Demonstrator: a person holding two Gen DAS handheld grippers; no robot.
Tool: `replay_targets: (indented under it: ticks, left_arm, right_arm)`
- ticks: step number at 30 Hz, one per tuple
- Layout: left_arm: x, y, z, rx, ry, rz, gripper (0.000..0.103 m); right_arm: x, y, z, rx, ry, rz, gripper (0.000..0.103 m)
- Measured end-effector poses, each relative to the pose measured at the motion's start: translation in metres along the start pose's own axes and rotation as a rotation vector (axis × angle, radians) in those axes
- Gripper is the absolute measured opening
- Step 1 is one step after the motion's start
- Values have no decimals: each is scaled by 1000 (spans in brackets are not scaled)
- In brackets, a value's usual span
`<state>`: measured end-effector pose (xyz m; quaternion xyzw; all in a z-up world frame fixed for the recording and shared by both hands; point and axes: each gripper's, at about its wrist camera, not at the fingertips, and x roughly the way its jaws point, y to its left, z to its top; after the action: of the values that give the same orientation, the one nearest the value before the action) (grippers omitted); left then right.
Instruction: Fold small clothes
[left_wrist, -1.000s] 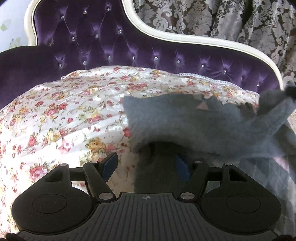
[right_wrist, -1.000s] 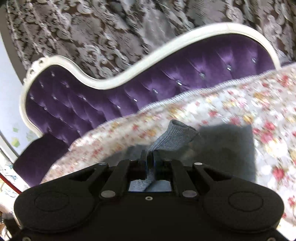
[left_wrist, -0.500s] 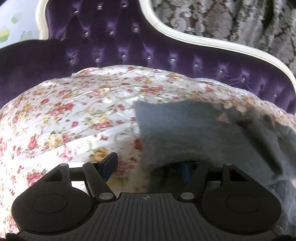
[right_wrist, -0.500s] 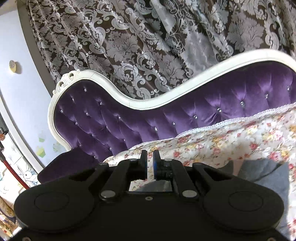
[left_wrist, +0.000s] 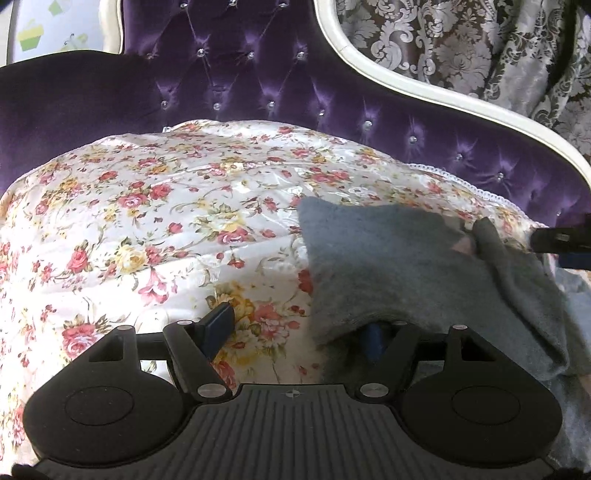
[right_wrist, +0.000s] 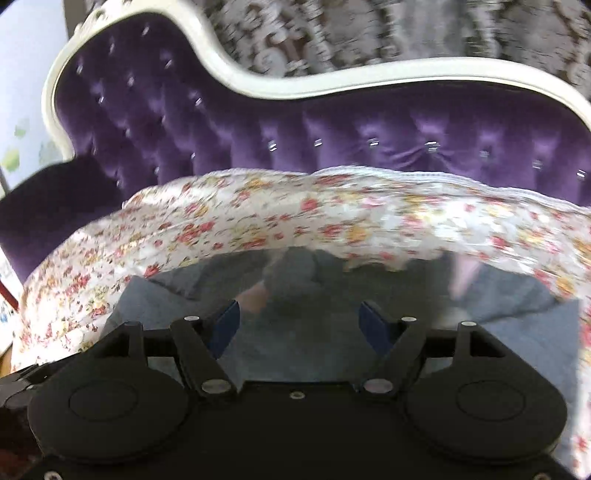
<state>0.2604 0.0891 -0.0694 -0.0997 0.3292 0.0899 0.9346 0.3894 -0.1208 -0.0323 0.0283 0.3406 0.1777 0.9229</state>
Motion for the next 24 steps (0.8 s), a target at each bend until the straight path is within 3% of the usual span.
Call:
replay_targets:
  ticks: [5,6,7,8,13,16,19,21,24]
  left_arm:
    - [1,-1,-1,13,1,9,72]
    - [0,-1,-1,15,2,9,72]
    - [0,-1,-1,16,3,9,72]
    - [0,-1,-1,17,5,8,72]
    - [2,-1,0,27,7,7,73]
    - [3,0,0,29,4,6,74]
    - [3,0,0,33,3,8,74]
    - [3,-1,-1,37,4,9,74]
    - [3,-1,0,46,5,9,75]
  right_arm:
    - [50,23,2,-27,74,-58,72]
    - [58,22,1,-20,96,-75,54]
    - [60,20,0,-7,101,-77,11]
    - [58,17,0,12,93,-68,17]
    - [-29,-9,11,112,-130,42,15]
    - [-85,-41,7,150,-221,38,15]
    - [-105,-87,-18,241,-202,-21,15]
    - [-101,-117,-43,299,-133,-75,16]
    - [-95,-142,-77,360,-46,-86,16]
